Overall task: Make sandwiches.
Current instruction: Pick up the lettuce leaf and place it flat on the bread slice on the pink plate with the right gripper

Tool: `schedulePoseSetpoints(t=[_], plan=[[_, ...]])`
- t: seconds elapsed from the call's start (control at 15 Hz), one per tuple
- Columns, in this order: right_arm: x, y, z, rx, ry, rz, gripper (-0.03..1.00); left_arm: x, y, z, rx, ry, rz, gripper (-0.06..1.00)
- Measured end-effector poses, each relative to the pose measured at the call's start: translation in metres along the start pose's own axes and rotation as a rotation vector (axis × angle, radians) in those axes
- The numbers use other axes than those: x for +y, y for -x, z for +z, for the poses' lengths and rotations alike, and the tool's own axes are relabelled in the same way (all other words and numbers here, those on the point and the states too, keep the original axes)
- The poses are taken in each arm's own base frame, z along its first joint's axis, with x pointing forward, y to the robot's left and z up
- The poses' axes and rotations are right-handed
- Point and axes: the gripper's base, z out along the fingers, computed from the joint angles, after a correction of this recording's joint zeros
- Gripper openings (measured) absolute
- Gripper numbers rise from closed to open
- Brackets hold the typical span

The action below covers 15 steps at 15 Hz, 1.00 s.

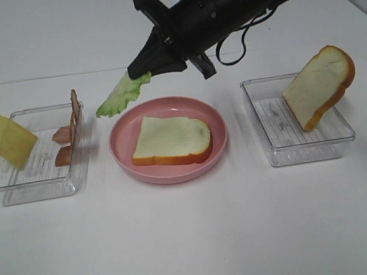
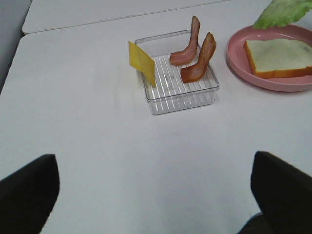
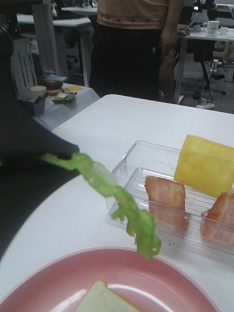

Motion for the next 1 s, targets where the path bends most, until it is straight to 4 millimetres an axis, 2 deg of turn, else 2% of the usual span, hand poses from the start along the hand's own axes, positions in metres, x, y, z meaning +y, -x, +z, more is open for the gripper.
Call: schedulePoseSetpoints(t=[0.2,0.4,1.0], plan=[[-0.032,0.000,0.025,0.028,0.018,0.020,0.02,0.000,0.000,0.000,0.000,0.000,0.000,0.99],[-0.050,0.000,0.036,0.031,-0.004,0.022,0.02,0.000,0.000,0.000,0.000,0.000,0.000,0.99],[-0.062,-0.002,0.038,0.055,-0.093,-0.089,0.02,0.000,0.000,0.000,0.000,0.000,0.000,0.99]])
